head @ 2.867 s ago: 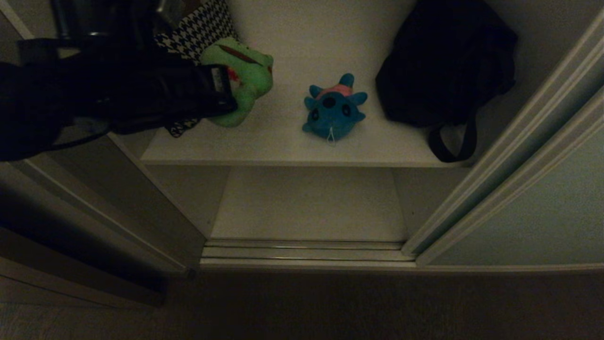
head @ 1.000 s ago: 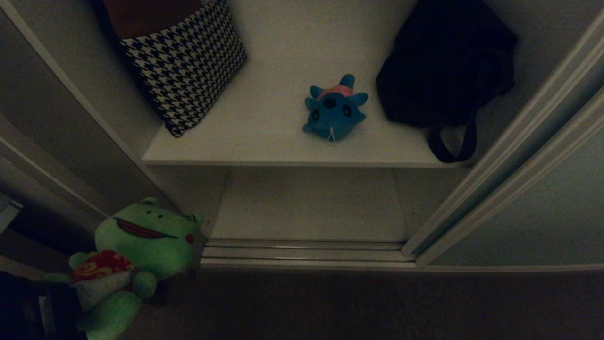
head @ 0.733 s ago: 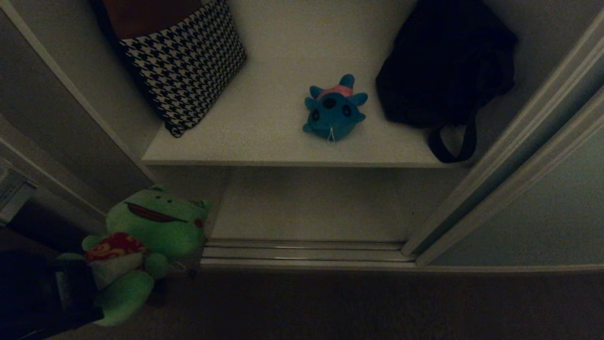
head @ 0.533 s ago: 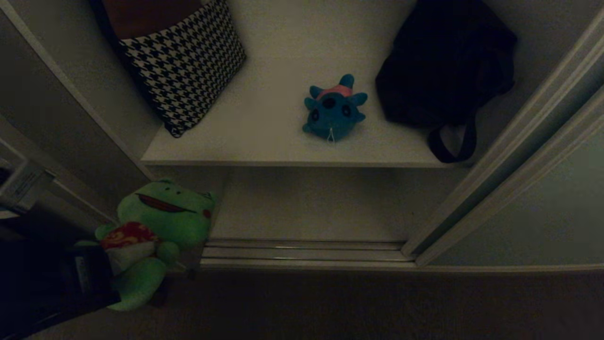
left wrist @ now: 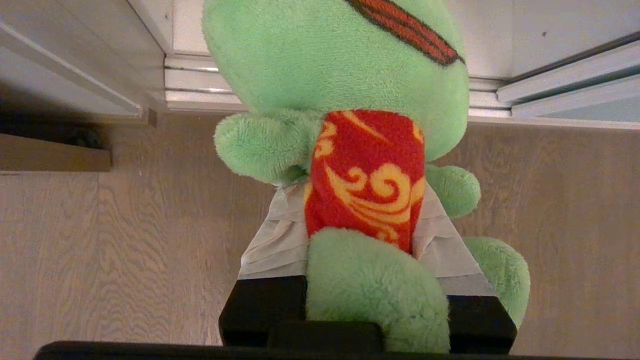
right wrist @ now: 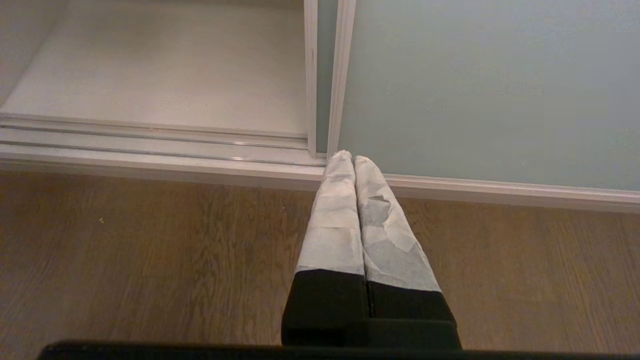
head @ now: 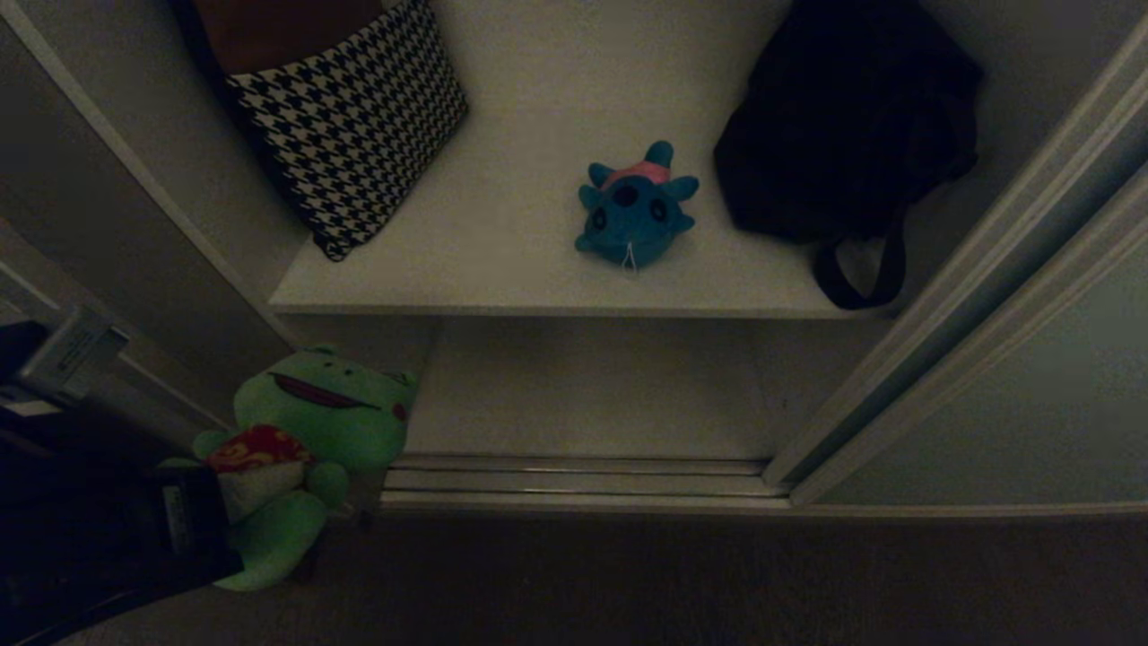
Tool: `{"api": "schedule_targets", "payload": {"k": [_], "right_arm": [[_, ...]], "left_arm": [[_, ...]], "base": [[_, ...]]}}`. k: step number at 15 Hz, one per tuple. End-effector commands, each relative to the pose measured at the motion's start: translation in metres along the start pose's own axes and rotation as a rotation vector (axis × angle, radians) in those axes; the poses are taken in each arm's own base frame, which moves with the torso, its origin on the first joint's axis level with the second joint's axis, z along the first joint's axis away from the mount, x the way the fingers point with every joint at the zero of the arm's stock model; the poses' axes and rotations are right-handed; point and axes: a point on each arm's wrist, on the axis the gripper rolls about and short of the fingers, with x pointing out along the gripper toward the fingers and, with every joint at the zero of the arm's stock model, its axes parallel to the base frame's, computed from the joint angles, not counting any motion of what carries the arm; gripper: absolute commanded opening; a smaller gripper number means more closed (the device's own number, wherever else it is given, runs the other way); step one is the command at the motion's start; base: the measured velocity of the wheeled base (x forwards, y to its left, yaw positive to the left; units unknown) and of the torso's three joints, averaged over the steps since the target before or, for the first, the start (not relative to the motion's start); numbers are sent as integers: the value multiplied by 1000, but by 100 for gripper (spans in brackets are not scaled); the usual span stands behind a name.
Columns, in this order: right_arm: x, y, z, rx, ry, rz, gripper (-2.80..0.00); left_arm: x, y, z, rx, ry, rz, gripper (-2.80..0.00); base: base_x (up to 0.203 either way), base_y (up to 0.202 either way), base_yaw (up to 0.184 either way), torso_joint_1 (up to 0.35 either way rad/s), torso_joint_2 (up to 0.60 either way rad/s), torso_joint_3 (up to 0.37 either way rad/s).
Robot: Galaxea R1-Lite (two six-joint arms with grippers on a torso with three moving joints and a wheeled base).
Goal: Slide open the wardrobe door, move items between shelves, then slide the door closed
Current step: Place the green doll on the lower shelf
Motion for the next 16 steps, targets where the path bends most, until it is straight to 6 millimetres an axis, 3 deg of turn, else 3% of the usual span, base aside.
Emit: {"api": "schedule_targets", "payload": {"k": [1, 10, 16], "right_arm": [[0, 0, 0, 0, 0, -1, -280], [0, 0, 0, 0, 0, 0, -280], [0, 0, 0, 0, 0, -1, -280]], "left_arm": [[-1, 0, 1, -3, -4, 1, -280], [4, -2, 5, 1, 2, 3, -280], [31, 0, -22, 19, 145, 35, -280]], "base": [[0, 0, 0, 0, 0, 0], [0, 0, 0, 0, 0, 0], [0, 0, 0, 0, 0, 0]]}}
